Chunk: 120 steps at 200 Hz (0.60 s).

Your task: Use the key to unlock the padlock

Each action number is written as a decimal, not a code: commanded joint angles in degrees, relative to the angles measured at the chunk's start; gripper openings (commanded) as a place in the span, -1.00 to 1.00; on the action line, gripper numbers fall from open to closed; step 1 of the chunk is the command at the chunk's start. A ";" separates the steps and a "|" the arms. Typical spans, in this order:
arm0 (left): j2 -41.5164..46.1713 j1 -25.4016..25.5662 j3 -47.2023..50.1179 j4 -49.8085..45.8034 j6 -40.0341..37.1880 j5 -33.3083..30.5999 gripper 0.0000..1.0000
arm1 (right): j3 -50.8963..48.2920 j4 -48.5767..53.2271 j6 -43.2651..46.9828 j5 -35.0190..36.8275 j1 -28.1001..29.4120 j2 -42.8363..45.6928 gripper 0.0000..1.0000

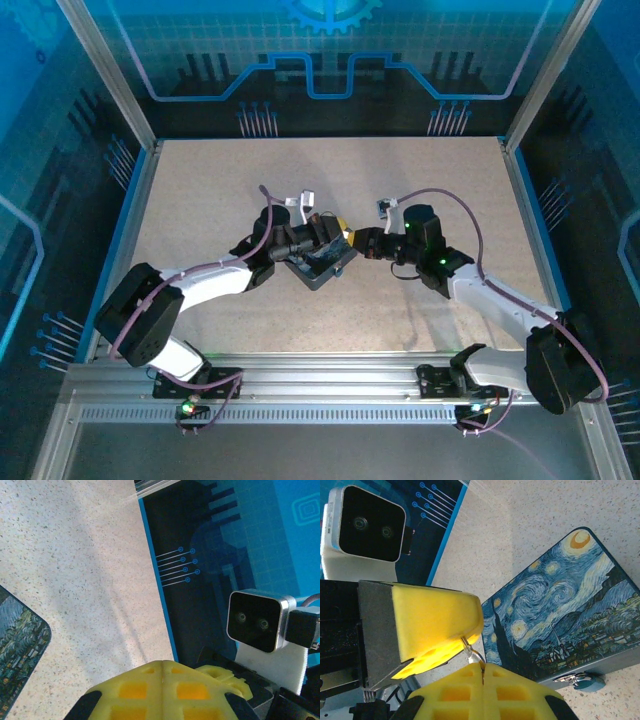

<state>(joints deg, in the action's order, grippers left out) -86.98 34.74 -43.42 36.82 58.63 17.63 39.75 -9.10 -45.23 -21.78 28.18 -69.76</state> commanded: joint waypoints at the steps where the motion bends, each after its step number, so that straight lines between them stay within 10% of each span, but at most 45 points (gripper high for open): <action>1: 2.71 0.33 -1.45 -2.14 -2.85 -0.20 -1.00 | 0.82 -0.39 2.82 -2.28 -0.18 0.53 -0.75; 57: 7.56 -0.67 -4.24 -11.89 -9.96 3.37 -1.00 | -1.68 -4.00 9.66 -12.27 -4.76 3.22 -0.20; 120: 8.22 -0.81 -6.62 -16.30 -13.21 5.83 -1.00 | -0.99 -9.57 10.12 -18.38 -4.02 1.75 -0.04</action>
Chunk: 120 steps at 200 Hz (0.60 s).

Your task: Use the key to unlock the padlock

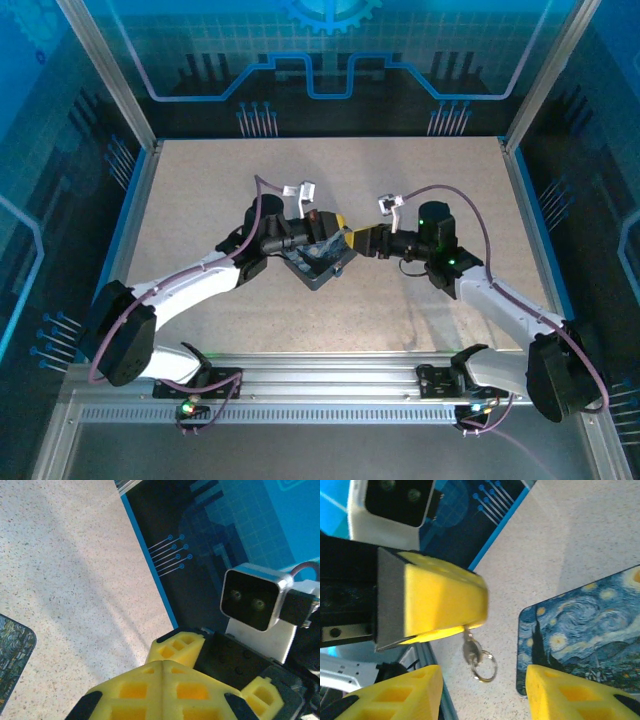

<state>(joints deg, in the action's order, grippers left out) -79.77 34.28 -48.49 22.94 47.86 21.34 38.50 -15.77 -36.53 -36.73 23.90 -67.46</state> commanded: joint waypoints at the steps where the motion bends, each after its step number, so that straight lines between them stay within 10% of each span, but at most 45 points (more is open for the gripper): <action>1: 0.97 -0.31 -1.58 -2.40 -2.38 2.12 -1.00 | 0.26 -2.93 1.40 -3.43 0.22 -0.60 -0.04; 120: 0.18 -0.45 -1.54 -1.76 -2.16 2.62 -1.00 | 1.58 -3.26 0.51 -2.59 1.31 -4.47 -0.39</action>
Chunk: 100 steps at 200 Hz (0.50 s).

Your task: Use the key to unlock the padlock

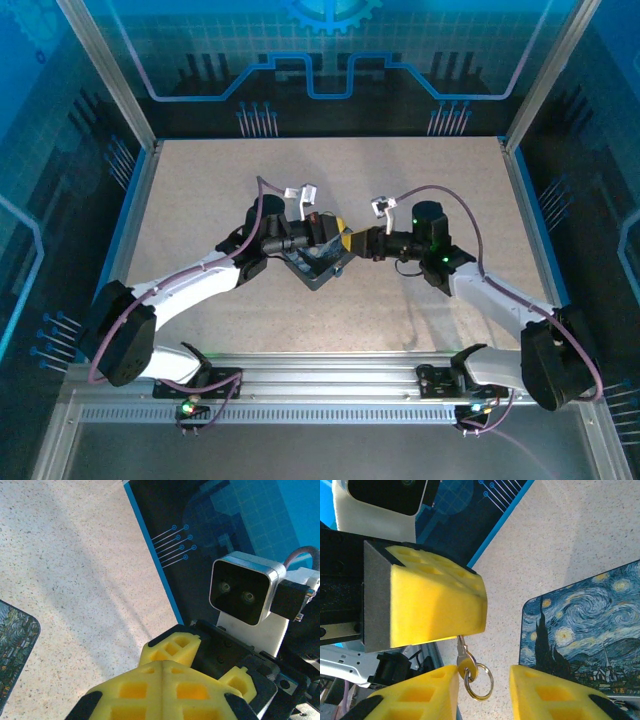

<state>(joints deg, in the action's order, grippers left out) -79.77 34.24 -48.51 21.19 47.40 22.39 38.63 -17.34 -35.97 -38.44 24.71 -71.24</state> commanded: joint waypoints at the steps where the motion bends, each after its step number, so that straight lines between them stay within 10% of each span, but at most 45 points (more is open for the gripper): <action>1: 0.20 -0.40 -1.55 -0.01 -1.70 1.59 -1.00 | 1.45 -1.71 -0.06 -0.91 0.51 -0.67 -0.39; 100: 0.23 -0.60 -1.60 -0.62 -2.30 1.68 -1.00 | 1.45 -1.89 -0.52 0.00 0.60 -0.34 -0.93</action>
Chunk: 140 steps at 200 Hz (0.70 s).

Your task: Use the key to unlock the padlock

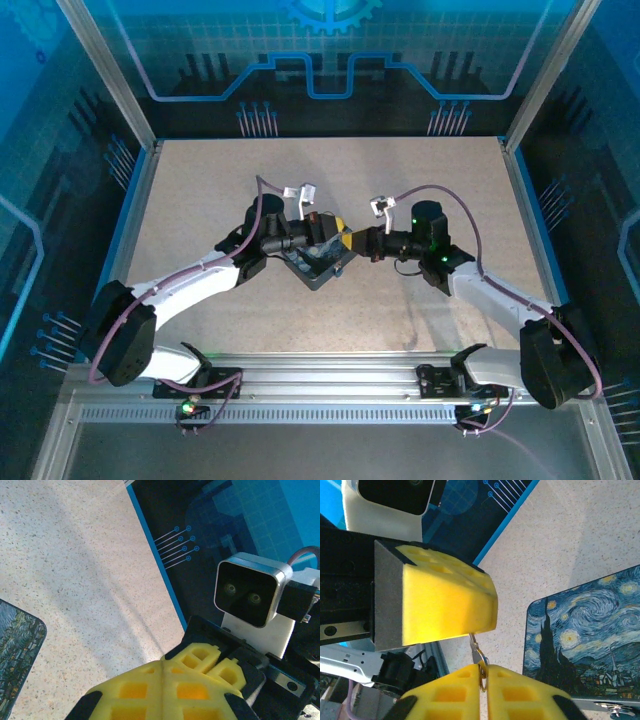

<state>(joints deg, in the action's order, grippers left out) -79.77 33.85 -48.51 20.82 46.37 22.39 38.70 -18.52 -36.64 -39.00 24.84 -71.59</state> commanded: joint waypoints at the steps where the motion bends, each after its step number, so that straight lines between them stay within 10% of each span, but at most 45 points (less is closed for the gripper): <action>1: 0.23 -0.20 -1.64 -0.30 -1.28 1.68 -1.00 | 1.38 -0.67 0.16 0.58 0.47 0.00 -0.94; 32: 1.08 -0.65 -2.57 -3.39 -3.14 1.13 -0.74 | 1.10 2.06 1.46 2.31 0.47 1.31 -1.00; 70: 5.09 -1.50 -3.39 -11.67 -6.94 -3.01 0.11 | 0.46 7.04 2.88 5.13 0.38 2.42 -1.00; 140: 16.46 -3.50 1.78 -38.59 -1.43 -19.76 0.77 | 0.51 15.48 5.43 13.56 0.29 3.30 -1.00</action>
<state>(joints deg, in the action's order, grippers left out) -66.17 31.73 -49.50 -5.45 41.04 9.67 38.72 -7.27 -33.10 -29.12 24.84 -69.30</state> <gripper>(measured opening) 0.870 0.056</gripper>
